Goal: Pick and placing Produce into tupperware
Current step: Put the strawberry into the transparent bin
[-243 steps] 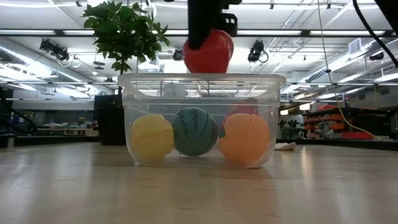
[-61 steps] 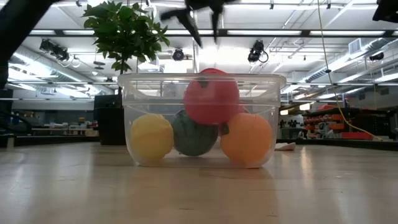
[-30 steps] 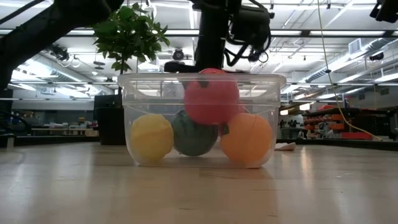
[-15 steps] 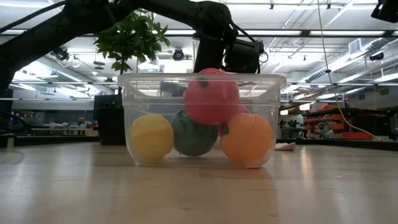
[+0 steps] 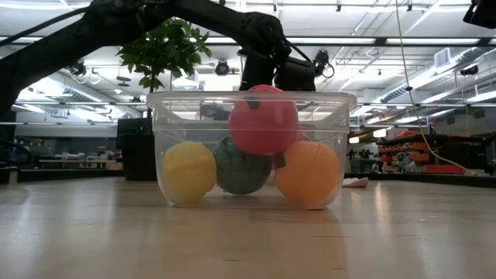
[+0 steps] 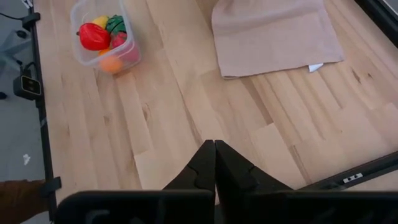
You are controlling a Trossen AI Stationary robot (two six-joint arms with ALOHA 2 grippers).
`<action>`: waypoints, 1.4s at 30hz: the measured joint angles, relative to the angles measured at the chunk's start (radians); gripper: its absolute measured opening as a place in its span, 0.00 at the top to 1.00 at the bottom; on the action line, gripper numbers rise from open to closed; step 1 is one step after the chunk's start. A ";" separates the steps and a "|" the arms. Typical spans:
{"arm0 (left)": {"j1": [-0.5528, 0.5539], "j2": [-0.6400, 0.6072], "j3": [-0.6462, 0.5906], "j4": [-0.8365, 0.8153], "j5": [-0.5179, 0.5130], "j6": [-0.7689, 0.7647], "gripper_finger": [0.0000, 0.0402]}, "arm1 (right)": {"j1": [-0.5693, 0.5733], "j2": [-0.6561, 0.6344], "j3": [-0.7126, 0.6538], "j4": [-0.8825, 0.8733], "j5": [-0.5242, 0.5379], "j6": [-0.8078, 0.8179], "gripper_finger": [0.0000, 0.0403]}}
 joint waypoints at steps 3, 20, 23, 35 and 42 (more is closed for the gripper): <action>0.003 0.000 0.000 -0.003 0.001 0.028 0.29 | 0.000 0.000 0.000 0.000 0.000 0.000 0.98; 0.016 0.000 0.000 -0.004 0.002 0.050 0.29 | 0.000 0.000 0.000 0.001 0.000 0.000 0.98; 0.020 0.000 0.000 -0.003 0.007 0.036 0.29 | 0.000 0.000 0.000 0.001 0.000 0.000 0.98; 0.016 0.026 -0.002 0.018 0.072 0.042 0.29 | 0.000 0.000 0.000 0.001 0.000 0.007 0.98; 0.013 0.040 -0.065 0.025 0.103 0.054 0.29 | 0.000 0.000 0.000 0.001 0.001 0.007 0.98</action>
